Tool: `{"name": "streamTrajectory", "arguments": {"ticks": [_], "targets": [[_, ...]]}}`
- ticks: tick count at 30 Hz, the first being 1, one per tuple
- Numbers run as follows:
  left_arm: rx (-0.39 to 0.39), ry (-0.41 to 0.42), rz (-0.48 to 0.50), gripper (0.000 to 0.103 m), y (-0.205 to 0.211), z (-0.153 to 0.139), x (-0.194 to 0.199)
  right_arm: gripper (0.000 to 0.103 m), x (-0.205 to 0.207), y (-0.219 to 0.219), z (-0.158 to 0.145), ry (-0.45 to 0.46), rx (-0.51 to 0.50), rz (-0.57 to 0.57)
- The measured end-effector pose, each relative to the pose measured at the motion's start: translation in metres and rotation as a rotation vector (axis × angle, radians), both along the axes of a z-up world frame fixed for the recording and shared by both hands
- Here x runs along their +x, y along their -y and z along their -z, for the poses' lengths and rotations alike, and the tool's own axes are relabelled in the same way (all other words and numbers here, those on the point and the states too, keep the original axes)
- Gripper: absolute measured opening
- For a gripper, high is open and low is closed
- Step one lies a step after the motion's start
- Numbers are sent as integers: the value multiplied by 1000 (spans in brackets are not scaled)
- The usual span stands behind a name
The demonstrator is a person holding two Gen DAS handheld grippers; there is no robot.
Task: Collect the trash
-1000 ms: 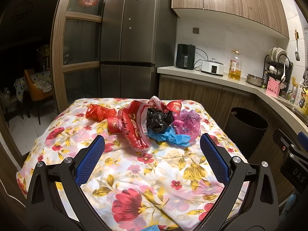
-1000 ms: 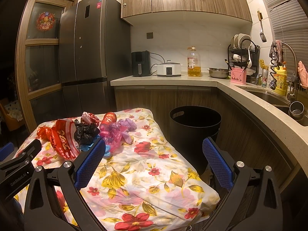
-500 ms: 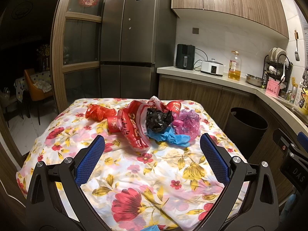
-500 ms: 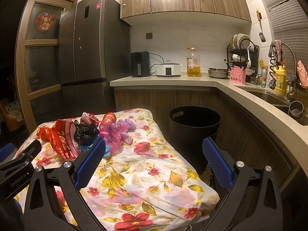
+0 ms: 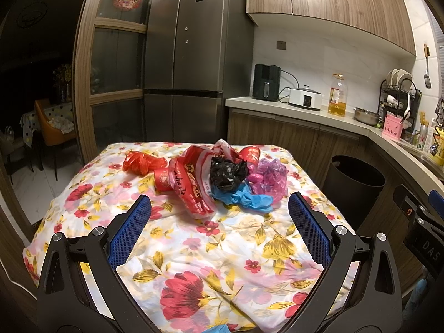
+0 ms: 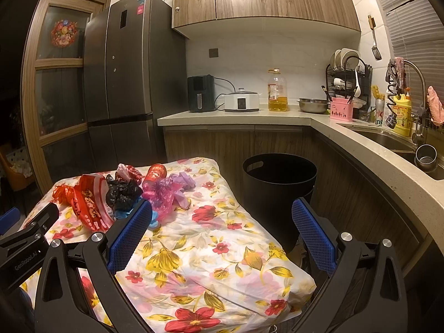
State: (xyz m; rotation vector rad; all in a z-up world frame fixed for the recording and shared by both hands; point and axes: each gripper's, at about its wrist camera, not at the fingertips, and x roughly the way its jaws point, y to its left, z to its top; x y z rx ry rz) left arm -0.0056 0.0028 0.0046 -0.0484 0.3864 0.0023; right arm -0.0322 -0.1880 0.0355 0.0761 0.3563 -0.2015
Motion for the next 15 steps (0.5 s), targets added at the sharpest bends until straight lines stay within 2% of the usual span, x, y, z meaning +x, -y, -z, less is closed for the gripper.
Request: {"name": "streamTrajectory", "arguments": {"ticks": [15], "targets": [[-1, 2, 1, 97, 3, 1, -1, 98, 0, 1, -2, 3, 2, 3]]}}
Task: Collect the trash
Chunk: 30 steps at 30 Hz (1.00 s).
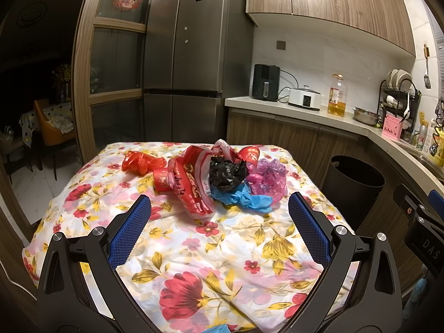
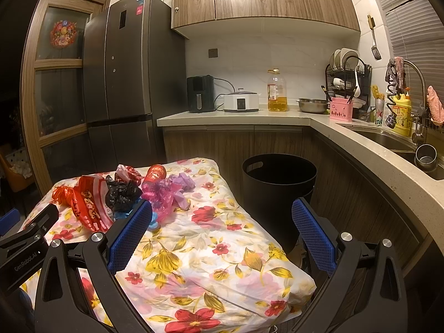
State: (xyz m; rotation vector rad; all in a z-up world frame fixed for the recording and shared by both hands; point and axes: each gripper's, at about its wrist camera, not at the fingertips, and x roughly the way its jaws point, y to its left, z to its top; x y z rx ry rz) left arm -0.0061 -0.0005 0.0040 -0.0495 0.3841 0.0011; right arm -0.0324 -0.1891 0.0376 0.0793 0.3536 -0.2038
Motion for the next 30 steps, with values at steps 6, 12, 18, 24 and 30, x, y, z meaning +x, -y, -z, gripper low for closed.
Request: {"name": "streamTrajectory", "arguments": {"ticks": [6, 12, 18, 24, 30], "targets": [[1, 0, 1, 97, 0, 0, 0, 98, 0, 0, 0, 0, -1, 0], [0, 1, 3, 97, 6, -4, -3, 98, 1, 0, -1, 1, 1, 2], [-1, 1, 2, 97, 6, -5, -3, 98, 1, 1, -1, 2, 0, 3], [0, 1, 2, 97, 7, -5, -3, 98, 2, 1, -1, 2, 2, 2], [-2, 0, 3, 97, 6, -5, -3, 98, 2, 1, -1, 1, 3, 2]]}}
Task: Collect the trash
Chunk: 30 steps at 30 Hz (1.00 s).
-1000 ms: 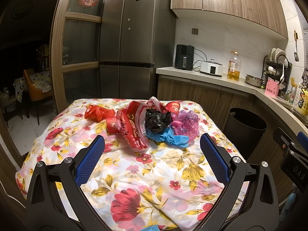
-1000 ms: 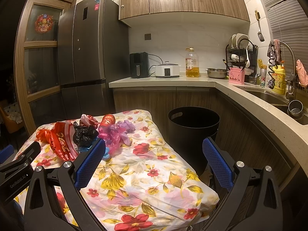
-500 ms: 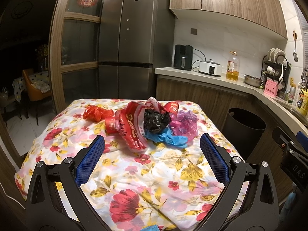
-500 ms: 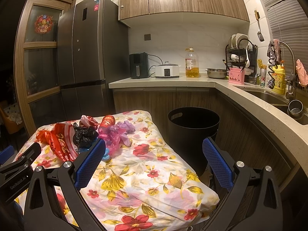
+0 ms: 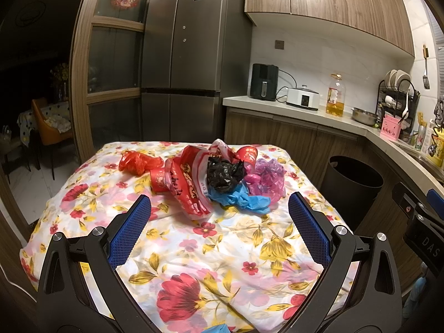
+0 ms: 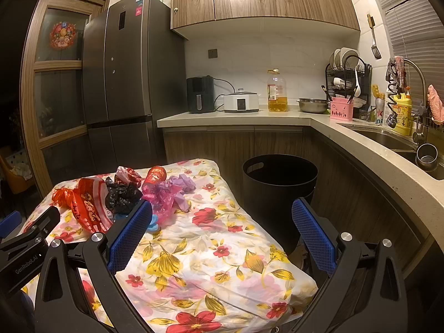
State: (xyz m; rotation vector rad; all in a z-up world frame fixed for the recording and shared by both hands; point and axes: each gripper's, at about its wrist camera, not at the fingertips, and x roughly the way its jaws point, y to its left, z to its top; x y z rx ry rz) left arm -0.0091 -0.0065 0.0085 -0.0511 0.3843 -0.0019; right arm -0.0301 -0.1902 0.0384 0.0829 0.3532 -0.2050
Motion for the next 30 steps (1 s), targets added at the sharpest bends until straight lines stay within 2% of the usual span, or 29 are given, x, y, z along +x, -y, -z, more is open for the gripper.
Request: {"name": "streamTrajectory", "arguments": {"ticks": [11, 17, 21, 26, 30], "targets": [[-20, 18, -1, 97, 3, 0, -1, 98, 13, 2, 4, 12, 15, 9], [-51, 23, -30, 97, -21, 22, 19, 98, 31, 1, 20, 10, 10, -1], [-42, 20, -62, 92, -30, 35, 34, 98, 50, -6, 33, 0, 9, -43], [-73, 11, -96, 81, -45, 47, 57, 97, 72, -12, 46, 5, 17, -90], [-78, -10, -110, 76, -50, 59, 80, 94, 92, -17, 57, 14, 26, -115]]}}
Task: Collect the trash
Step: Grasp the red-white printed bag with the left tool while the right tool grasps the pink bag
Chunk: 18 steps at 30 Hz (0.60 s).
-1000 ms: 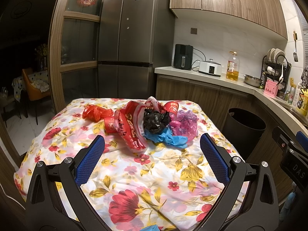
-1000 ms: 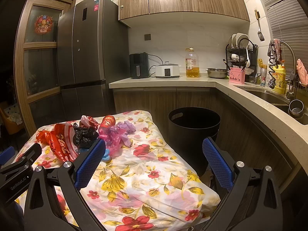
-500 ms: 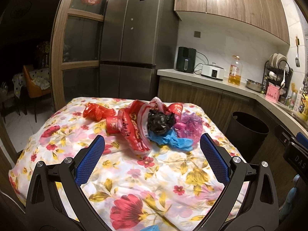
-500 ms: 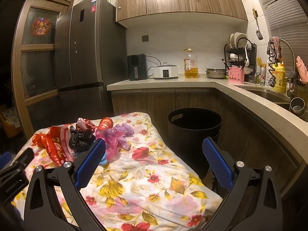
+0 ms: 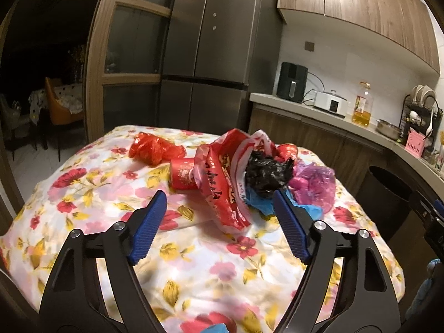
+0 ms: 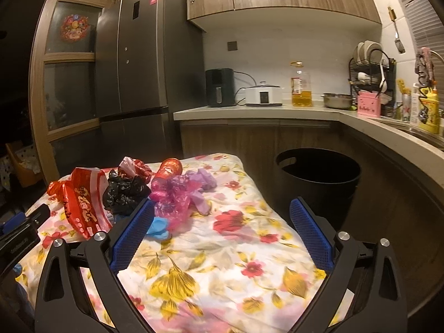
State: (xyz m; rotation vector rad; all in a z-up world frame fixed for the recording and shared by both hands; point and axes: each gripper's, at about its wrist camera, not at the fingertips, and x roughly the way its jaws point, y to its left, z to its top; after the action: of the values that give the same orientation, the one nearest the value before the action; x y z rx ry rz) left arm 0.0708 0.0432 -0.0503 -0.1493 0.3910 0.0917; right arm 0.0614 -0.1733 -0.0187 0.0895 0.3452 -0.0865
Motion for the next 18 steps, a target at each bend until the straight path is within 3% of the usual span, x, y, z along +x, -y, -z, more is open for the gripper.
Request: {"name": "streamTrajectory", "arguments": {"ticks": [9, 18], "targets": [[6, -76, -2, 56, -3, 28, 56, 91, 45, -3, 20, 6, 41, -40], [-34, -122, 22, 23, -9, 42, 89, 78, 99, -14, 43, -33, 73, -87]]}}
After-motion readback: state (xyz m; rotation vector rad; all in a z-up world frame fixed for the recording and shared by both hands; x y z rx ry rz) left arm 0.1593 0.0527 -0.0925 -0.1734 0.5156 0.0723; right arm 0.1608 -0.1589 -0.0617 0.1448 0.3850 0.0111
